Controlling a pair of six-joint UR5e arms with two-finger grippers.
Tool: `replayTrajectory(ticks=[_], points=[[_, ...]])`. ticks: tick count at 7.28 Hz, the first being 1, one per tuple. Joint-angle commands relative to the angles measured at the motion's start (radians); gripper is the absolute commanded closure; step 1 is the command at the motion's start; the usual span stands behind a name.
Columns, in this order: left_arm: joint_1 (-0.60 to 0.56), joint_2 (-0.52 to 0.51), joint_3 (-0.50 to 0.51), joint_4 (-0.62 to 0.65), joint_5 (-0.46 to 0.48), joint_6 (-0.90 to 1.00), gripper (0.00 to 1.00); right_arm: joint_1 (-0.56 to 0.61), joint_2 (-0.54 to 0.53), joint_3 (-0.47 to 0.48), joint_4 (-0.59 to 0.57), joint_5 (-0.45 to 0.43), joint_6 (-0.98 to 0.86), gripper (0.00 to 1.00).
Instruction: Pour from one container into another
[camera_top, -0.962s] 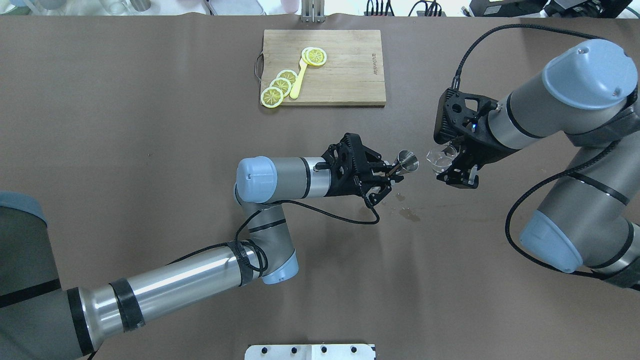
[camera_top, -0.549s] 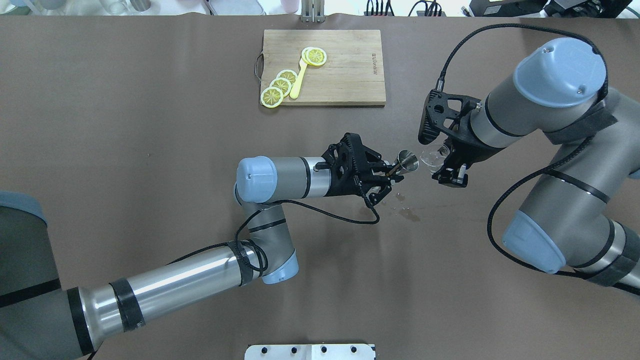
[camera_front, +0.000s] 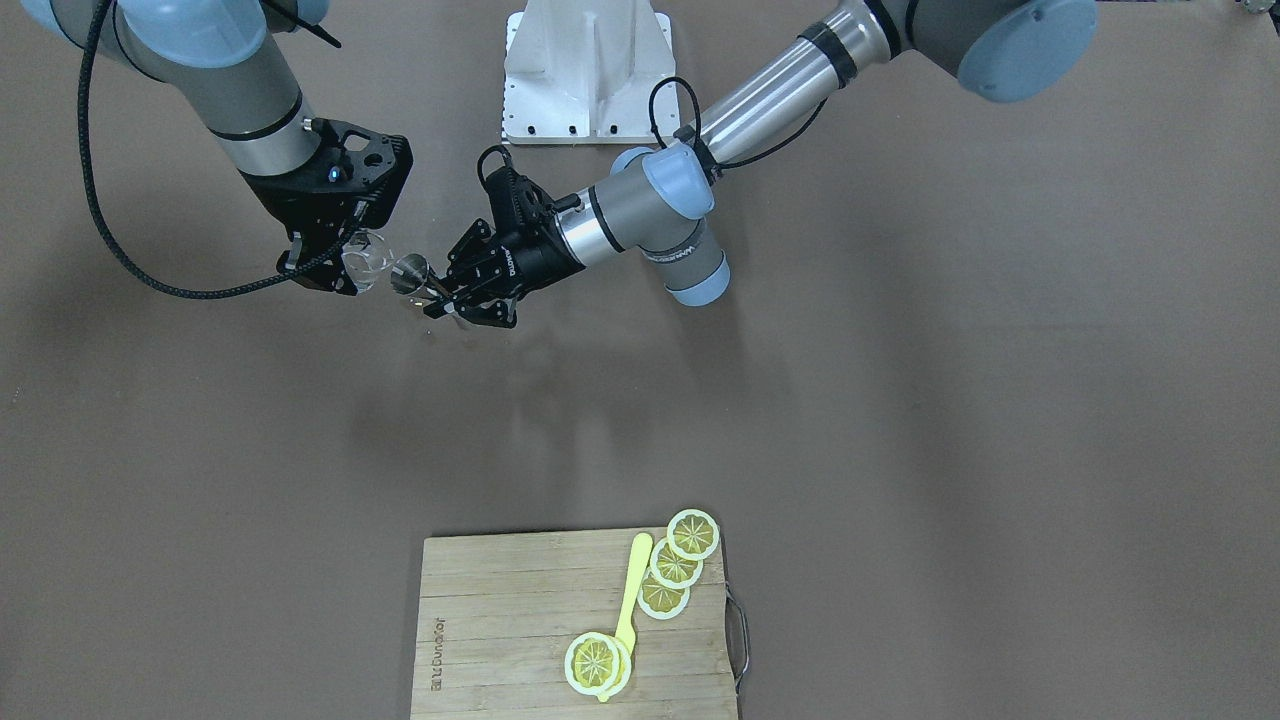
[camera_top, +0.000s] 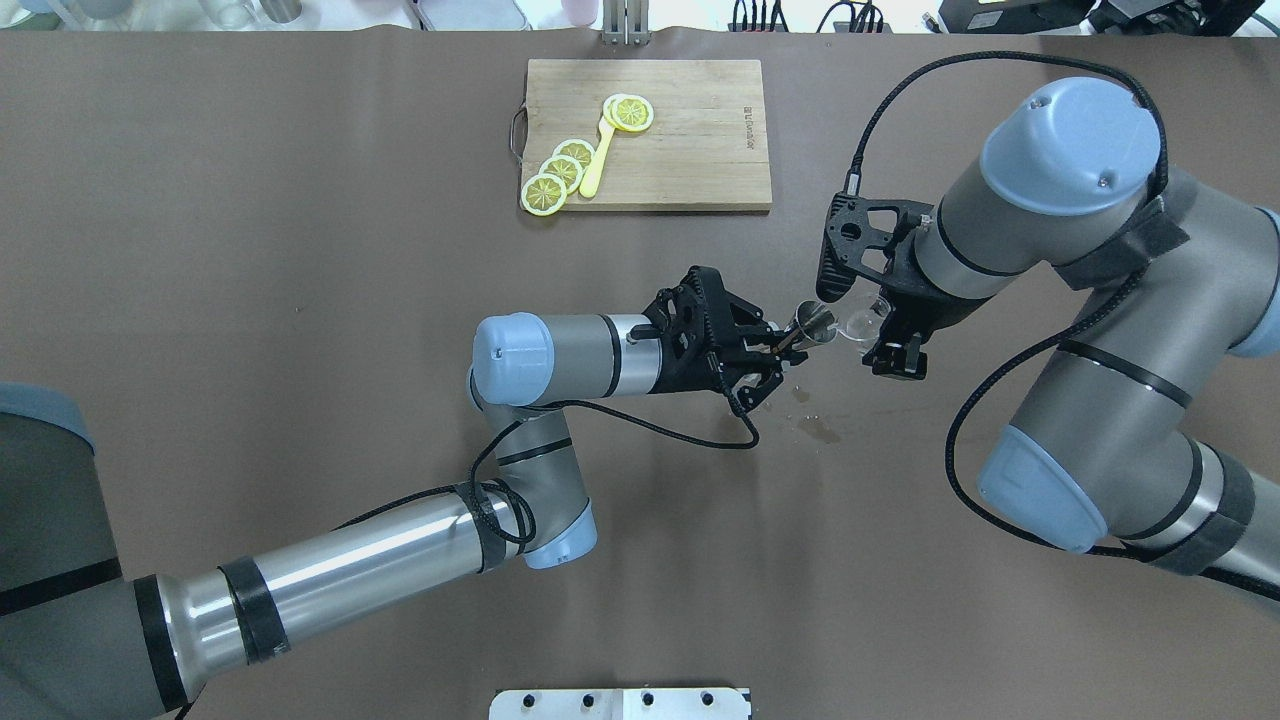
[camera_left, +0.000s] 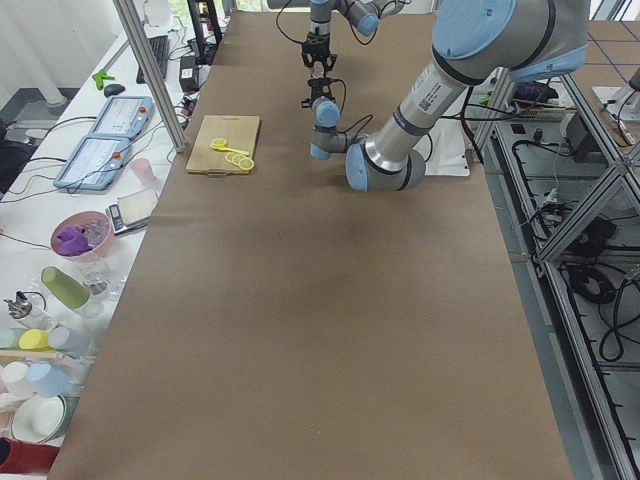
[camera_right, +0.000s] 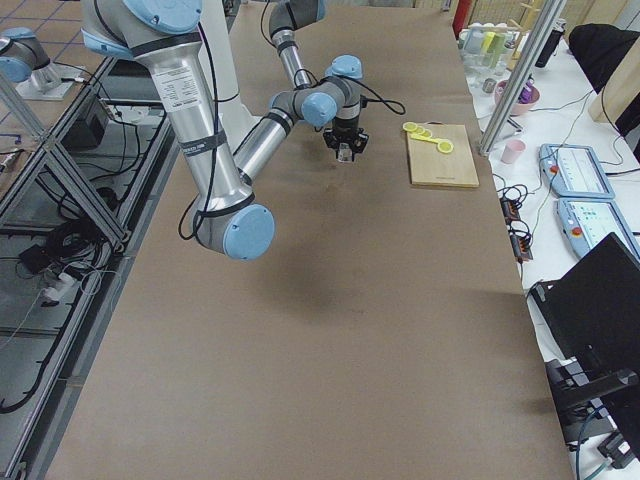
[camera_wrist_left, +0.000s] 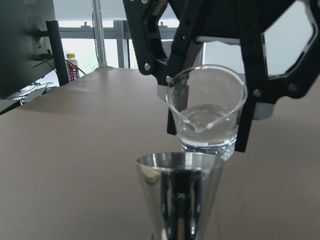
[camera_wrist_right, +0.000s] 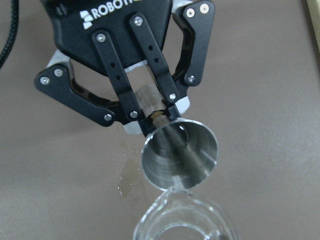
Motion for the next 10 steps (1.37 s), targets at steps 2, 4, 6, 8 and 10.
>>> replayTrajectory(ticks=[2,4,6,8,10], points=[[0.002,-0.001,0.000,0.000,-0.001,0.000,1.00,0.000,0.035,0.000,-0.082,-0.018,-0.025,1.00],[0.005,-0.001,-0.002,-0.001,-0.001,0.000,1.00,-0.003,0.069,-0.003,-0.152,-0.030,-0.034,1.00],[0.007,0.001,-0.002,-0.002,0.001,0.000,1.00,-0.006,0.086,-0.005,-0.207,-0.036,-0.064,1.00],[0.010,0.001,-0.003,-0.002,0.001,0.000,1.00,-0.010,0.099,-0.018,-0.229,-0.041,-0.070,1.00],[0.014,0.001,-0.003,-0.003,0.001,0.000,1.00,-0.012,0.145,-0.034,-0.307,-0.054,-0.126,1.00]])
